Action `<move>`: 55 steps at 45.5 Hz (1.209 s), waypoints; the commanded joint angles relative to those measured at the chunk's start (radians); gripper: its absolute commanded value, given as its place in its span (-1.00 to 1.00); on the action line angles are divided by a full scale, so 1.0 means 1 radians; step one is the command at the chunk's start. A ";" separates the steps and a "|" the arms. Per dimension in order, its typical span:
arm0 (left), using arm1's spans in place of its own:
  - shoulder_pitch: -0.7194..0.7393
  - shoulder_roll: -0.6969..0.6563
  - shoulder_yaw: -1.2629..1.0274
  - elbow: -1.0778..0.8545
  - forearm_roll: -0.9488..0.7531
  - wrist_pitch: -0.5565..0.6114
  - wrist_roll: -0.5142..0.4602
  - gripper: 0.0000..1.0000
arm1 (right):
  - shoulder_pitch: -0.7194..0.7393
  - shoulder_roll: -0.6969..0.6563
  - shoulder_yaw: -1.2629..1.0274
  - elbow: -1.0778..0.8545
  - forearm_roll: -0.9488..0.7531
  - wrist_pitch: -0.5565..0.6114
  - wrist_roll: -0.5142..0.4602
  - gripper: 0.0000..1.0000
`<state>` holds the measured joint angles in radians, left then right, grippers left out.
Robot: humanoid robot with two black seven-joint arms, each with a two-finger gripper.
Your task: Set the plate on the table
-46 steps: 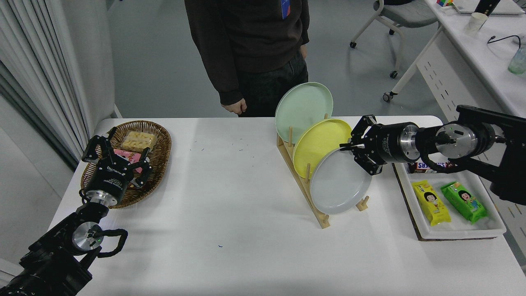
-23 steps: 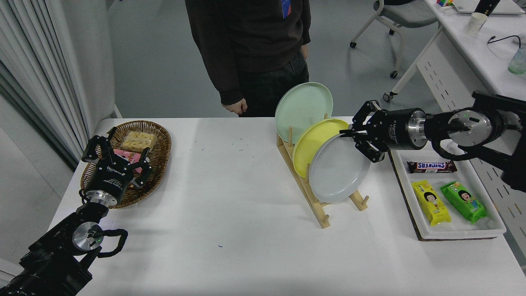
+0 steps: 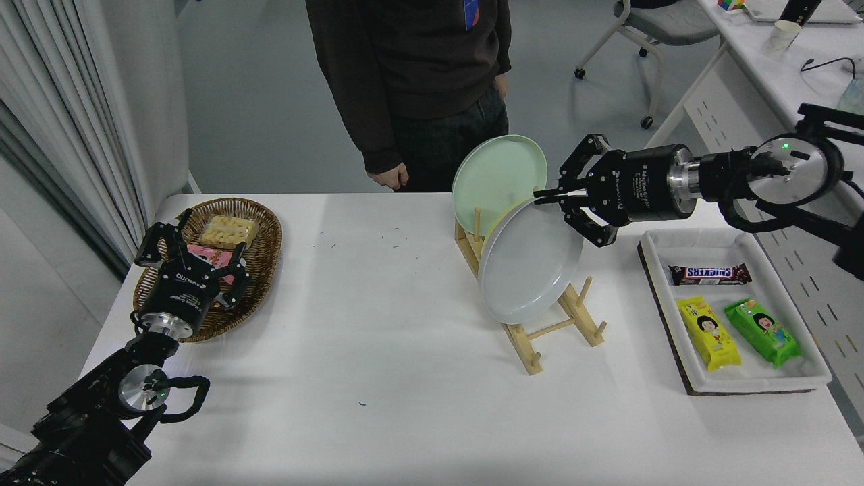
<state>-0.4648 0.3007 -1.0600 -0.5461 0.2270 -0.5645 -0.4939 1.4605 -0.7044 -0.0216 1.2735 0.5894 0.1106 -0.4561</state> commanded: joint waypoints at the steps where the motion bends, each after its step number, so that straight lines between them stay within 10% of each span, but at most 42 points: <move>1: 0.000 0.000 0.000 0.000 0.000 0.000 0.000 0.96 | 0.035 -0.026 -0.001 0.024 0.082 0.001 -0.024 -1.00; 55: 0.000 0.000 0.000 0.000 0.000 0.000 0.000 0.96 | 0.120 0.028 0.008 0.024 0.287 -0.118 -0.124 -1.00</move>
<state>-0.4648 0.3007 -1.0600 -0.5461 0.2270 -0.5645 -0.4939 1.5817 -0.6991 -0.0194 1.2990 0.8770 0.0459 -0.5783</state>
